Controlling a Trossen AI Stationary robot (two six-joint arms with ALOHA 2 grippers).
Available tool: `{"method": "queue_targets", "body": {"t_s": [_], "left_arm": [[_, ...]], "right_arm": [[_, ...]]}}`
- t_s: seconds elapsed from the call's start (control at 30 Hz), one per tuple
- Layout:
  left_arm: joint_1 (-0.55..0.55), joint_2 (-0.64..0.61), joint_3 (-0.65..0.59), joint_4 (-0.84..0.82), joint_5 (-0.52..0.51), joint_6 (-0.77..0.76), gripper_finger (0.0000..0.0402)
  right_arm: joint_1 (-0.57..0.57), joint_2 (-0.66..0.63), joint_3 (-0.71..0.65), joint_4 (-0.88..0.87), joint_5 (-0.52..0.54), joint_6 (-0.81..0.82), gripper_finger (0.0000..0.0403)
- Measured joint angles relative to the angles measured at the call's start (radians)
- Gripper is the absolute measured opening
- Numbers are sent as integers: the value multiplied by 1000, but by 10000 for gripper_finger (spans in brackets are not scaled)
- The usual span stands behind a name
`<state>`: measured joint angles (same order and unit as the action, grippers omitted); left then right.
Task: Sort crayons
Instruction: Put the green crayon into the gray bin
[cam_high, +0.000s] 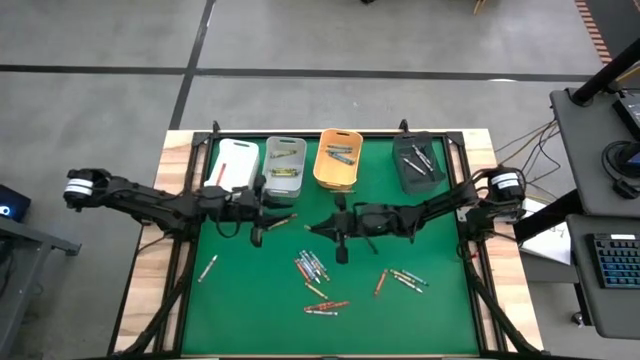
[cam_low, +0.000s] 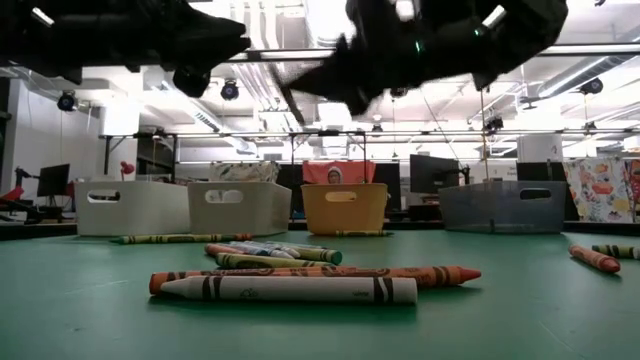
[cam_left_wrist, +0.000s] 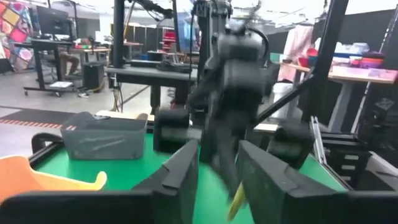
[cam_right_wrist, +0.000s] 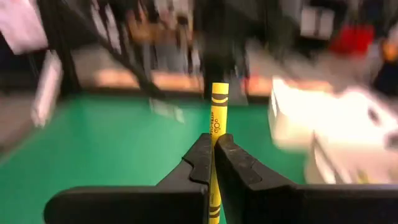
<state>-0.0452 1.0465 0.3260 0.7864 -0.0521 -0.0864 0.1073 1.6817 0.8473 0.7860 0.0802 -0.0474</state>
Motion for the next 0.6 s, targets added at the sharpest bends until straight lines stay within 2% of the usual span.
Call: {"method": "queue_targets", "body": {"t_s": [0.1, 0.27, 0.33, 0.5, 0.6], "left_arm": [[0, 22, -1, 17, 2, 0, 140], [0, 91, 0, 106, 40, 0, 181], [0, 131, 0, 166, 59, 0, 186], [-1, 226, 0, 345, 177, 8, 182], [0, 270, 3, 422, 178, 8, 177]], "right_arm": [[0, 11, -3, 117, -28, -28, 8], [-3, 10, 33, 135, -32, -63, 8], [-3, 10, 47, 133, -32, -78, 8], [-8, 10, 67, 132, -28, -84, 8], [-11, 9, 68, 128, -28, -75, 8]]}}
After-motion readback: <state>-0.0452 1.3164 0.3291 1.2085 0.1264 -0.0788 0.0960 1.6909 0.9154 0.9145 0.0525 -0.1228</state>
